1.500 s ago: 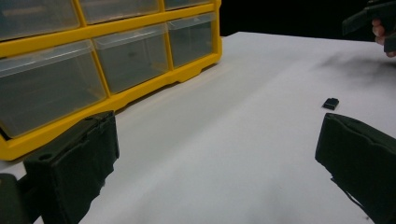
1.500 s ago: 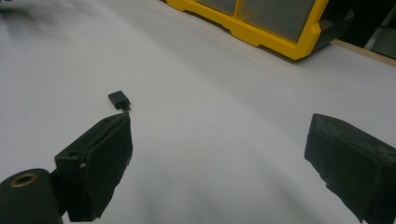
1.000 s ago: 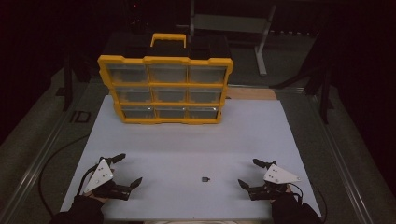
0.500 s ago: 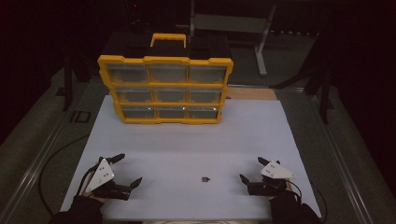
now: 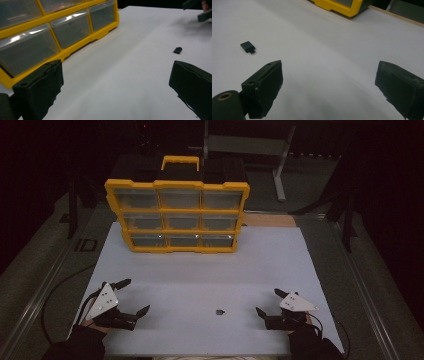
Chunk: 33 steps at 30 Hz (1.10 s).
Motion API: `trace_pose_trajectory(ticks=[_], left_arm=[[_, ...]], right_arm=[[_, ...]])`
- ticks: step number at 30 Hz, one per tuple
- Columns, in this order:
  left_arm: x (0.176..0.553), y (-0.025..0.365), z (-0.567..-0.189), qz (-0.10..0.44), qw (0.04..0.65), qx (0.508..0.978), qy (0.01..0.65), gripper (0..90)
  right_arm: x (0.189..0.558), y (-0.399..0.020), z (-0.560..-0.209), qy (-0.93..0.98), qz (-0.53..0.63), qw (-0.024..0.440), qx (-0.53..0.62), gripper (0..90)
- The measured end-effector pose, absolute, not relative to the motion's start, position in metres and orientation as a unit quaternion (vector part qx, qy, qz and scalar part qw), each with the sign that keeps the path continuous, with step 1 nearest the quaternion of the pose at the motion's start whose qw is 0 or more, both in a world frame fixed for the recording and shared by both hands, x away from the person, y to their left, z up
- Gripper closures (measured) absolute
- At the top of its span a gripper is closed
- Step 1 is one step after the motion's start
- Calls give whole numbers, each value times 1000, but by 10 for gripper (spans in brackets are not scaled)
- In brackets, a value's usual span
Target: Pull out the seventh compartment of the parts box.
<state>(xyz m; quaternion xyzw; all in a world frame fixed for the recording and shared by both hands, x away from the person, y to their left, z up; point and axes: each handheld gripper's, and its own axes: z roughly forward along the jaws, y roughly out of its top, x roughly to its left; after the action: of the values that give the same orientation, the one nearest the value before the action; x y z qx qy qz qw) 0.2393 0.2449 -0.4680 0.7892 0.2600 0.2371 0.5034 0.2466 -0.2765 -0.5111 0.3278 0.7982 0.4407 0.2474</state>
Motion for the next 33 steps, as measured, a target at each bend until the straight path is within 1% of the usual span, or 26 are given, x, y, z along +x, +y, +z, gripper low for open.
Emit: trace_pose_trajectory(ticks=[6, 8, 14, 33], left_arm=[[242, 243, -453, 243, 502, 793, 247, 0], [244, 243, -445, 248, 502, 795, 234, 0], [249, 240, -434, 261, 487, 804, 221, 0], [277, 226, -415, 291, 457, 820, 186, 0]], right_arm=[[246, -277, -510, 794, 447, 253, 325, 81], [244, -277, -508, 790, 454, 255, 324, 81], [241, -278, -505, 783, 473, 258, 313, 82], [239, -276, -505, 779, 494, 249, 297, 82]])
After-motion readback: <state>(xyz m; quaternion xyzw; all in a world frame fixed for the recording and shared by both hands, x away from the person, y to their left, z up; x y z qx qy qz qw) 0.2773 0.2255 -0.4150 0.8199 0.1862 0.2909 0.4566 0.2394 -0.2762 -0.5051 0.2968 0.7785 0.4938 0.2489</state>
